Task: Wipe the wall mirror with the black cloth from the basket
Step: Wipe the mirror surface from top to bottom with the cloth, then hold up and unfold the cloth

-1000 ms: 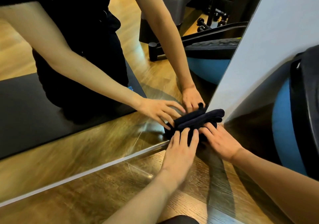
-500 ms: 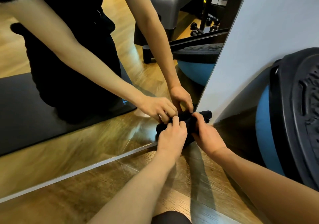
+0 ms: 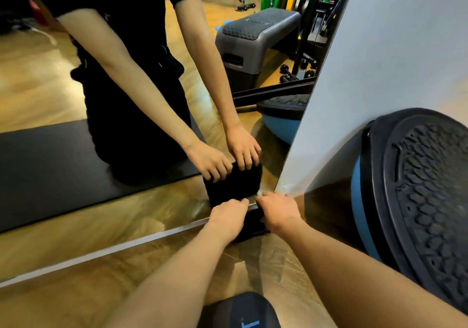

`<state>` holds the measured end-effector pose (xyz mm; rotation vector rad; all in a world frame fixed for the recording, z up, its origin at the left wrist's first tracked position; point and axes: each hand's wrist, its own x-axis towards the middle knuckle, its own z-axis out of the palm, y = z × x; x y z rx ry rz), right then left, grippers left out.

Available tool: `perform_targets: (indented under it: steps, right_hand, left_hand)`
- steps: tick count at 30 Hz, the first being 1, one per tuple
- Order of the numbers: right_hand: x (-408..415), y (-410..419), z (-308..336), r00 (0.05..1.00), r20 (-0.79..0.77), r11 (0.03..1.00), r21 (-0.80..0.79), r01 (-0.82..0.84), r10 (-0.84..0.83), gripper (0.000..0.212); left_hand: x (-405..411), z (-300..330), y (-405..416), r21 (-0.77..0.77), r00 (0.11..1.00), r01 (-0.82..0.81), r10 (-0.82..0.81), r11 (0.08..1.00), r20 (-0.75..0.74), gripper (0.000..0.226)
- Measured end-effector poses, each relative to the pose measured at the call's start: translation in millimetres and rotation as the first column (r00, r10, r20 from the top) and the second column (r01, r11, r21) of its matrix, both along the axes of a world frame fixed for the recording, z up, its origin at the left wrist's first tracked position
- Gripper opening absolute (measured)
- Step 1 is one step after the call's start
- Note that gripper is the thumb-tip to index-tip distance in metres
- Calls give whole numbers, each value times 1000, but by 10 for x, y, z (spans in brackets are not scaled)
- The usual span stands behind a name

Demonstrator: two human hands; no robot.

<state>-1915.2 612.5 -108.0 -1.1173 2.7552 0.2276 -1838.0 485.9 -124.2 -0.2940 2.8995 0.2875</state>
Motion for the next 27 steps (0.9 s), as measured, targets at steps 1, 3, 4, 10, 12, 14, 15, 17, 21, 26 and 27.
perform_targets:
  steps: [1, 3, 4, 10, 12, 14, 15, 17, 21, 26, 27]
  right_hand:
    - [94, -89, 81, 1000, 23, 1000, -9, -20, 20, 25]
    - [280, -318, 268, 996, 47, 997, -23, -75, 76, 19]
    - [379, -466, 380, 993, 54, 994, -22, -103, 104, 18]
    - [1048, -1385, 1208, 965, 64, 965, -78, -251, 256, 19]
    - [1331, -1663, 1551, 948, 41, 942, -130, -308, 316, 20]
    - [1604, -1929, 1919, 924, 30, 911, -181, -370, 381, 21]
    - [1715, -2045, 2107, 907, 17, 890, -199, -410, 421, 23]
    - [2004, -2303, 2511, 862, -28, 829, -260, -495, 506, 26]
    - [2629, -2838, 3241, 773, -110, 694, -377, -614, 624, 35]
    - [3371, -3596, 4031, 622, -222, 499, -427, -754, 751, 31]
    - [3512, -3750, 4219, 601, -241, 467, -438, -768, 762, 33]
  left_hand:
    - [128, 83, -112, 25, 1000, -3, 3, 1000, 24, 32]
    - [379, 265, -386, 58, 999, -34, 32, 998, 40, 29]
    - [503, 369, -531, 72, 998, -58, 55, 996, 43, 28]
    - [1339, 1285, -1289, 20, 984, -176, 176, 984, 20, 23]
    - [1690, 1711, -1517, -32, 976, -216, 216, 976, 6, 23]
    - [2058, 2150, -1740, -96, 962, -272, 270, 958, -27, 22]
    - [2211, 2346, -1845, -127, 955, -295, 292, 947, -47, 21]
    - [2588, 2776, -2062, -206, 942, -335, 324, 920, -83, 19]
    - [3336, 3672, -2491, -308, 914, -405, 393, 861, -104, 30]
    - [4167, 4789, -3087, -336, 829, -533, 559, 777, -23, 23]
    - [4300, 4998, -3214, -343, 809, -555, 588, 758, -10, 21]
